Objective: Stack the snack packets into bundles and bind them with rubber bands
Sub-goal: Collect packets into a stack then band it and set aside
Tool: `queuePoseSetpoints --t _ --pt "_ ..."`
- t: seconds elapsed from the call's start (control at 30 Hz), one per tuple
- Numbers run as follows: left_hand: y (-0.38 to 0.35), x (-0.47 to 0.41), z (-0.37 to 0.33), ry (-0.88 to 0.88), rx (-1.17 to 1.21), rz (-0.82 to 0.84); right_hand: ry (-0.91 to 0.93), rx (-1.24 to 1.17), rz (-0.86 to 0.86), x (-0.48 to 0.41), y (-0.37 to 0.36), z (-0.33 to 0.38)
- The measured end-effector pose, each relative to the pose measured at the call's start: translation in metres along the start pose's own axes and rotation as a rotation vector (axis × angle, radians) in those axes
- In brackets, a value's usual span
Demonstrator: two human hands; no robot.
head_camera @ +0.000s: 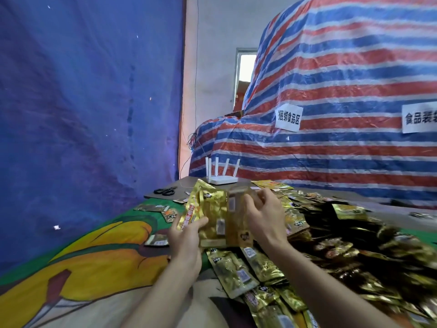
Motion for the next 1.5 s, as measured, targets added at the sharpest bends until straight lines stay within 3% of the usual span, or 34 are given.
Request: queuePoseSetpoints --t 0.17,0.27,0.43,0.6,0.83,0.93,1.07,1.23,1.5 --pt "0.004 0.022 -0.004 -0.281 -0.277 -0.012 -0.104 -0.138 -0.074 0.04 -0.008 -0.019" --pt "-0.008 0.035 -0.005 -0.449 -0.503 0.169 -0.163 -0.257 -0.089 0.049 -0.017 -0.022" --pt "-0.021 0.046 0.004 -0.613 -0.774 0.408 -0.281 -0.396 0.075 0.046 -0.029 -0.022" --pt "-0.022 0.049 0.016 -0.338 -0.726 0.64 -0.412 -0.454 0.045 0.055 -0.021 -0.034" --pt "-0.018 0.043 0.03 -0.082 -0.751 0.694 -0.514 -0.607 0.069 0.058 -0.021 -0.03" --pt "-0.017 0.045 0.031 -0.102 -0.876 0.716 -0.637 -0.854 0.079 0.061 -0.024 -0.025" --pt "-0.021 0.048 0.026 -0.15 -0.905 0.705 -0.628 -0.956 0.129 0.059 -0.027 -0.019" --pt "-0.023 0.057 0.021 -0.163 -0.65 0.82 -0.623 -0.85 0.257 0.062 -0.032 -0.007" --pt "-0.027 0.056 0.02 -0.218 -0.519 0.777 -0.542 -0.596 0.368 0.061 -0.019 0.001"
Point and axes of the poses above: each hand's wrist, its own x-axis away from the middle knuckle, its own y-axis out of the back of the hand, z = x × y, the point moved 4 cm from there along -x, towards the middle knuckle, and after that the axes turned 11 degrees about z, right-handed, at the moved point
